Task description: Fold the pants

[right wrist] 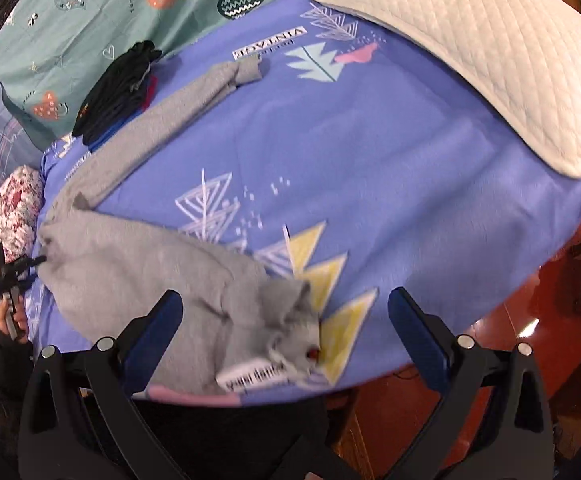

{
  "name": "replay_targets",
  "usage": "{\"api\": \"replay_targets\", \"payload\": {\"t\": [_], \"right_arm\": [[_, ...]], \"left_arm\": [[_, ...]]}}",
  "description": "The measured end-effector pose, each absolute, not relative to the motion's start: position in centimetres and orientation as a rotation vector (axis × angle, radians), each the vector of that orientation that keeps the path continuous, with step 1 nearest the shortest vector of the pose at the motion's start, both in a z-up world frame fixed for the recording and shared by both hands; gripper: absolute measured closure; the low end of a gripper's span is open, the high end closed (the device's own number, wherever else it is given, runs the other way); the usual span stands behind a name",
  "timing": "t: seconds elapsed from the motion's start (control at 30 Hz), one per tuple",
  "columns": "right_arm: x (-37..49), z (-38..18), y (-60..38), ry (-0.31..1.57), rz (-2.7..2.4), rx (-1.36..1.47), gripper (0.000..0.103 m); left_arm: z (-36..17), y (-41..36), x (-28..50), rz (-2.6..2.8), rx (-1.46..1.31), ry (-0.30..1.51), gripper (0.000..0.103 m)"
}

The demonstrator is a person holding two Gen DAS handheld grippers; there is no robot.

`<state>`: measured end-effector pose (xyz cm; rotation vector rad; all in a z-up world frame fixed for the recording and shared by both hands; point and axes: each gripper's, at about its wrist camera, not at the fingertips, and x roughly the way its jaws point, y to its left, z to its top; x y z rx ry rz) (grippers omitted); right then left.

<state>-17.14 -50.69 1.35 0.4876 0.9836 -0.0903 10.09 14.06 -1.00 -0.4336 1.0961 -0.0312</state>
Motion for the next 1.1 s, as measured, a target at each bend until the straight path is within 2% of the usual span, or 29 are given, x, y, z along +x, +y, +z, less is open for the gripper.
{"api": "replay_targets", "payload": {"t": [0.13, 0.17, 0.2, 0.23, 0.27, 0.3, 0.33, 0.37, 0.4, 0.47, 0.73, 0.83, 0.9, 0.97, 1.0, 1.07, 1.1], "right_arm": [[-17.1, -0.4, -49.8, 1.025, -0.055, 0.489, 0.001], [-16.8, -0.7, -49.3, 1.033, -0.033, 0.491, 0.001], [-16.4, -0.8, -48.5, 1.039, -0.007, 0.475, 0.007], [-15.9, -0.8, -47.5, 1.053, 0.022, 0.438, 0.014], [-15.4, -0.8, -46.6, 1.072, 0.027, 0.388, 0.027], [-15.0, -0.8, -45.5, 1.088, 0.013, 0.318, 0.04], [-14.6, -0.8, -44.4, 1.093, 0.003, 0.239, 0.055], [-14.5, -0.7, -44.0, 1.091, -0.006, 0.206, 0.081], [-14.3, -0.2, -44.0, 1.079, -0.015, 0.193, 0.094], [-14.3, 1.5, -45.2, 1.02, -0.051, 0.193, 0.096], [-14.0, 10.0, -51.1, 0.78, -0.071, 0.278, 0.098], [-13.4, 11.2, -52.4, 0.754, -0.105, 0.269, 0.099], [-12.5, 9.7, -54.5, 0.794, -0.164, 0.283, 0.102], [-11.6, 6.4, -56.8, 0.891, -0.203, 0.32, 0.102], [-11.3, 4.7, -57.6, 0.929, -0.232, 0.328, 0.101], [-11.5, 2.8, -58.7, 0.953, -0.276, 0.361, 0.099], [-11.7, 2.8, -58.5, 0.942, -0.26, 0.371, 0.098]], "left_arm": [[-2.0, 13.4, 10.6, -0.019, -0.437, 1.108, 0.074], [-2.5, 13.3, 10.9, -0.026, -0.443, 1.124, 0.068], [-2.6, 13.0, 11.1, -0.034, -0.443, 1.12, 0.062], [-2.6, 12.6, 11.4, -0.063, -0.452, 1.117, 0.042], [-2.6, 12.2, 11.7, -0.078, -0.454, 1.12, 0.034], [-2.4, 11.6, 11.9, -0.065, -0.431, 1.121, 0.034], [-2.4, 11.0, 12.1, -0.057, -0.4, 1.123, 0.042], [-2.3, 10.6, 12.1, -0.048, -0.378, 1.12, 0.078], [-2.0, 10.4, 12.0, -0.053, -0.372, 1.116, 0.084], [-0.6, 11.1, 11.2, -0.064, -0.418, 1.077, 0.087], [7.4, 12.3, 3.8, -0.123, -0.418, 0.962, 0.088], [7.3, 12.7, 0.6, -0.136, -0.426, 0.992, 0.087], [4.8, 12.5, -1.2, -0.119, -0.435, 1.07, 0.083], [1.5, 12.7, -1.9, -0.078, -0.424, 1.173, 0.072], [-0.4, 13.2, -2.1, -0.065, -0.44, 1.23, 0.07], [-0.7, 14.5, -2.9, -0.053, -0.495, 1.224, 0.053], [0.3, 15.0, -3.5, -0.031, -0.482, 1.198, 0.05]]}}
